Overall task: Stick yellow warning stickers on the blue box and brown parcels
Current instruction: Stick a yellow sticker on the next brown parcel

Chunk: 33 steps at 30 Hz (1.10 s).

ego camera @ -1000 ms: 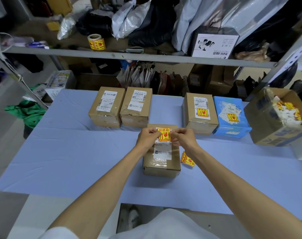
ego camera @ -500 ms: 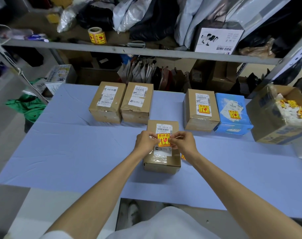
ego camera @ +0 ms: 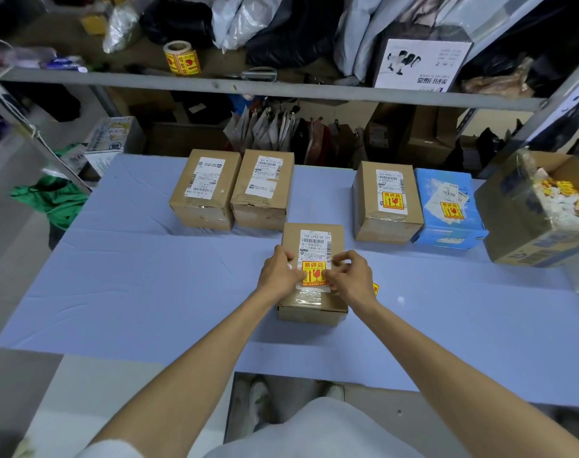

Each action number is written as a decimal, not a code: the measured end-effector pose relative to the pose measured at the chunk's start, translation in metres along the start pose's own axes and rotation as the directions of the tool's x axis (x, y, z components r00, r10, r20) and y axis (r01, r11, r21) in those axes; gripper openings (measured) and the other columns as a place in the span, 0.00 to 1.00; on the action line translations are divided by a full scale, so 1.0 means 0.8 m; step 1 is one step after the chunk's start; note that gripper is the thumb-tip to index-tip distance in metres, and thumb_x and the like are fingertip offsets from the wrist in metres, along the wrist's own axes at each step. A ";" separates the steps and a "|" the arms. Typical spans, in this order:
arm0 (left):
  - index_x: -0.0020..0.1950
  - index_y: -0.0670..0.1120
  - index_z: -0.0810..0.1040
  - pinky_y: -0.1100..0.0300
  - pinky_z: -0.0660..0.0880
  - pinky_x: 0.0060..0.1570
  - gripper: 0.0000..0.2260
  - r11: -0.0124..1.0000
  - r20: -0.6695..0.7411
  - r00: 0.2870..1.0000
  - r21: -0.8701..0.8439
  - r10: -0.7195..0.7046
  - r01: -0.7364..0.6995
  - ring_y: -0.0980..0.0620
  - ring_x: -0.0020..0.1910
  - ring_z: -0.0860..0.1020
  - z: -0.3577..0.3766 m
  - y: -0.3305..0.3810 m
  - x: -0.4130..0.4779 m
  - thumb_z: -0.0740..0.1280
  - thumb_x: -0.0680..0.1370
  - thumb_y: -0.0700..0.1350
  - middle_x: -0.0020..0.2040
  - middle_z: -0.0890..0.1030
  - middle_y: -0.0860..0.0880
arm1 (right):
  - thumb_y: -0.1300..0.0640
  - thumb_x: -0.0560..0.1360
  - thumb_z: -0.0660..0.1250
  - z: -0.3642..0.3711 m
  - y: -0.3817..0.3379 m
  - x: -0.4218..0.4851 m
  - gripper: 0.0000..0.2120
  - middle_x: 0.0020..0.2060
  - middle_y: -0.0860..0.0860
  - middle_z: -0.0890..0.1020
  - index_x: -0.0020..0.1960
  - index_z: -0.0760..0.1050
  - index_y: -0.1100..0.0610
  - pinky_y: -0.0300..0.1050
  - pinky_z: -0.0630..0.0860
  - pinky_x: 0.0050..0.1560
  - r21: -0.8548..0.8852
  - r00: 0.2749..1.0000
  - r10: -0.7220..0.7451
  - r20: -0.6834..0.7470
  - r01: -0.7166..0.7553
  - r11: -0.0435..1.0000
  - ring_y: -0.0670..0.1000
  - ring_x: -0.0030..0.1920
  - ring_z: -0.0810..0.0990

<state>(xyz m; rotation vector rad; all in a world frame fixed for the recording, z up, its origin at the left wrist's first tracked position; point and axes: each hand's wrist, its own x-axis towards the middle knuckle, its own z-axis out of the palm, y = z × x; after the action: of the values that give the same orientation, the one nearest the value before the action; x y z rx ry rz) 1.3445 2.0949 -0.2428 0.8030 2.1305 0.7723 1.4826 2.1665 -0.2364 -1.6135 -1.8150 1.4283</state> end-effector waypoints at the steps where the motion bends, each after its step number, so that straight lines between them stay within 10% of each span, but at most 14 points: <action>1: 0.54 0.47 0.67 0.60 0.71 0.42 0.17 1.000 -0.005 1.000 0.009 -0.002 0.002 0.51 0.48 0.74 0.000 0.000 0.000 0.72 0.72 0.44 0.50 0.72 0.51 | 0.64 0.69 0.74 0.001 -0.001 0.001 0.14 0.49 0.58 0.82 0.51 0.72 0.57 0.58 0.81 0.48 -0.010 1.000 -0.003 -0.003 0.003 1.000 0.57 0.45 0.83; 18: 0.52 0.45 0.66 0.55 0.68 0.40 0.28 0.977 -0.053 0.997 0.210 0.058 -0.046 0.44 0.50 0.75 -0.006 -0.001 0.005 0.79 0.64 0.52 0.49 0.76 0.46 | 0.59 0.65 0.77 0.008 0.001 0.007 0.12 0.38 0.56 0.81 0.40 0.74 0.60 0.53 0.77 0.43 -0.251 0.995 -0.085 -0.042 0.072 0.965 0.57 0.43 0.79; 27: 0.44 0.57 0.82 0.62 0.69 0.38 0.09 0.976 -0.011 0.977 0.041 0.214 -0.213 0.56 0.38 0.77 0.001 -0.012 -0.003 0.77 0.66 0.47 0.34 0.78 0.57 | 0.54 0.71 0.73 0.003 0.005 0.009 0.14 0.38 0.47 0.76 0.57 0.82 0.48 0.47 0.73 0.44 -0.386 0.947 -0.247 0.205 0.311 0.869 0.52 0.45 0.77; 33: 0.41 0.57 0.83 0.63 0.67 0.36 0.06 0.990 -0.049 0.989 0.038 0.141 -0.139 0.60 0.35 0.75 -0.007 -0.014 -0.003 0.76 0.66 0.50 0.33 0.78 0.56 | 0.47 0.71 0.72 -0.015 0.024 0.014 0.11 0.40 0.44 0.77 0.52 0.84 0.45 0.42 0.65 0.40 -0.388 0.972 -0.219 0.087 0.235 0.891 0.48 0.46 0.76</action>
<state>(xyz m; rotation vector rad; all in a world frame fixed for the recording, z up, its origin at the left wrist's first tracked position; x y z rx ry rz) 1.3376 2.0846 -0.2470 0.9693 2.1548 0.8392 1.4993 2.1790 -0.2507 -1.4811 -2.3472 1.0439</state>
